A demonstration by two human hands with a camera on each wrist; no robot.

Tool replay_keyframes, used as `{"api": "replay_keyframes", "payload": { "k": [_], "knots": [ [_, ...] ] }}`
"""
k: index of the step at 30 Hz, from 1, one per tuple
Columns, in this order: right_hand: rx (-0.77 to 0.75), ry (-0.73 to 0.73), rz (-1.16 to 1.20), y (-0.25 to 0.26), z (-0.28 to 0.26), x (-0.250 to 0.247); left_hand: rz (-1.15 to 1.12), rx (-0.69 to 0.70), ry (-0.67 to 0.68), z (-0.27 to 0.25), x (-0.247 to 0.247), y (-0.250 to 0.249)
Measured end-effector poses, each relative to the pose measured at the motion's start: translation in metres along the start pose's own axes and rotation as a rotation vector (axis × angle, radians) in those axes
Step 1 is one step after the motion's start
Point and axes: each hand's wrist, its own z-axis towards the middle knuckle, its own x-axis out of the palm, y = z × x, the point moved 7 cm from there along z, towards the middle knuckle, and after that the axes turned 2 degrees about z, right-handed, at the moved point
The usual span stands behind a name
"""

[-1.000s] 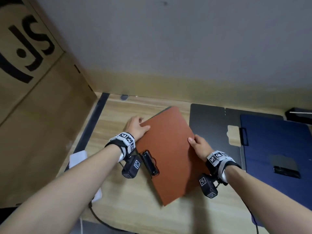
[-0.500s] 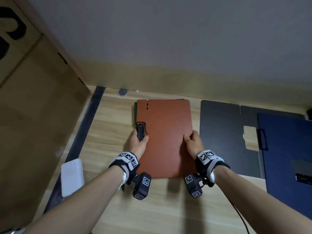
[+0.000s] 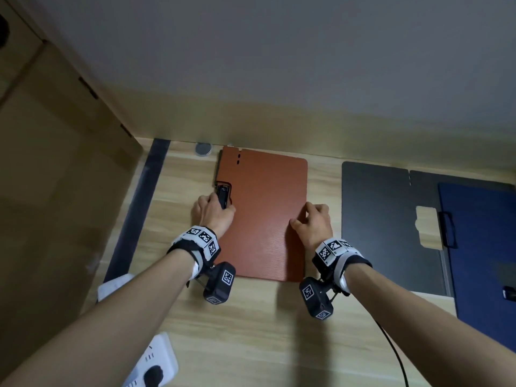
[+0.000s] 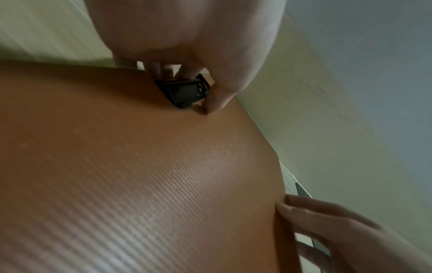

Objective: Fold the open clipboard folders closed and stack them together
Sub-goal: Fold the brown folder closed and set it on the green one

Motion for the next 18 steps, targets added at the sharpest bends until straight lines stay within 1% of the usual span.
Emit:
{"api": "replay_keyframes", "payload": {
  "k": [6,10,12,13,15,17,18],
  "knots": [
    [-0.021,-0.012,-0.048,0.010,0.000,0.002,-0.062,-0.012,0.024,-0.007,0.006,0.001],
    [-0.042,0.015,-0.095,0.010,-0.003,0.002,-0.040,-0.013,0.016,-0.006,0.006,0.000],
    [-0.027,0.033,-0.064,0.005,-0.005,-0.002,-0.054,-0.021,0.003,-0.010,0.004,-0.003],
    [-0.014,0.044,-0.032,0.002,-0.007,-0.005,-0.084,-0.026,-0.023,-0.013,0.001,-0.005],
    [-0.002,0.063,0.014,-0.008,-0.012,-0.014,-0.151,-0.011,-0.126,-0.023,-0.006,-0.016],
    [-0.006,0.064,0.045,-0.023,-0.018,-0.027,-0.191,0.055,-0.228,-0.034,-0.009,-0.034],
    [-0.005,0.048,0.070,-0.033,-0.022,-0.035,-0.198,0.101,-0.249,-0.039,-0.008,-0.046]
  ]
}}
